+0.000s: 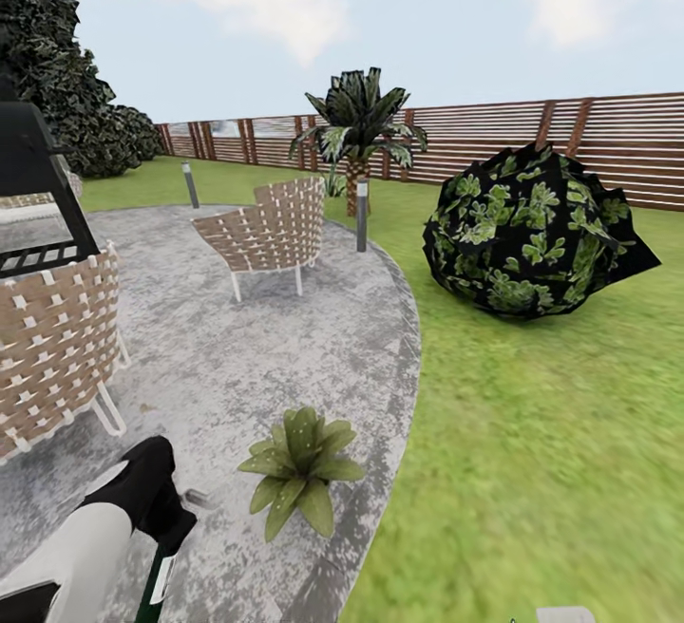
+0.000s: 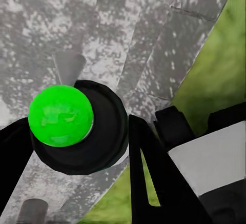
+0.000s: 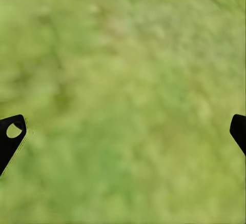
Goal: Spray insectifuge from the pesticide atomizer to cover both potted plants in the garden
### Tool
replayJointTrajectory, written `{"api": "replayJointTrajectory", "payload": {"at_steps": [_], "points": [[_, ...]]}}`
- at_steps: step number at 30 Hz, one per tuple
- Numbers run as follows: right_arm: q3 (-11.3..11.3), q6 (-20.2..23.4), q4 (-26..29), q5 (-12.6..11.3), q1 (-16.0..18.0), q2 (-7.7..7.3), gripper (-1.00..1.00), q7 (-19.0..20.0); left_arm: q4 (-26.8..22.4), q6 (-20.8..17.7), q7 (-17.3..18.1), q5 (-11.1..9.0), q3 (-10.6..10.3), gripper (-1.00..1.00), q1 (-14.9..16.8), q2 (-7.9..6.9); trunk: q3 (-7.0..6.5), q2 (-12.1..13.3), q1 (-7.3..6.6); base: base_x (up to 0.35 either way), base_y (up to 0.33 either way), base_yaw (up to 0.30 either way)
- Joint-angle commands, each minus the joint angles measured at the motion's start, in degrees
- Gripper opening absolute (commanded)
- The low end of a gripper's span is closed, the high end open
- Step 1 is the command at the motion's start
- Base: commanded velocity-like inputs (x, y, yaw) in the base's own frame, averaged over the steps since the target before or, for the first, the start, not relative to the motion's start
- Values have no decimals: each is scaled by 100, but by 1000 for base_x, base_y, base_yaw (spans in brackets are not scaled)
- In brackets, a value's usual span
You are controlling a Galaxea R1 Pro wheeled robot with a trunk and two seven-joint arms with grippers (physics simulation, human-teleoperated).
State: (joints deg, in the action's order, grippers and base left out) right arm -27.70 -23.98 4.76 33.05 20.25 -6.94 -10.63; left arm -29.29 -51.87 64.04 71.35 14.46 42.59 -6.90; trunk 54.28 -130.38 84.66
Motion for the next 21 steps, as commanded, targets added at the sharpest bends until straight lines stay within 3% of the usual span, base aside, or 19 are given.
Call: {"api": "replayJointTrajectory", "payload": {"at_steps": [1,8,21], "points": [[-34,-19,-10,61,5,-1,100,-27,-4,-33,62,67,28,-100,-5,-4,12,-2,-1,0,0,183],[-34,-19,-22,77,5,-12,100,-27,-2,-40,74,89,5,-100,-14,31,23,-2,-1,83,-70,47],[-34,-19,-10,70,7,-10,100,-27,-8,-43,65,105,18,-100,-23,40,23,-2,-1,22,-259,0]]}}
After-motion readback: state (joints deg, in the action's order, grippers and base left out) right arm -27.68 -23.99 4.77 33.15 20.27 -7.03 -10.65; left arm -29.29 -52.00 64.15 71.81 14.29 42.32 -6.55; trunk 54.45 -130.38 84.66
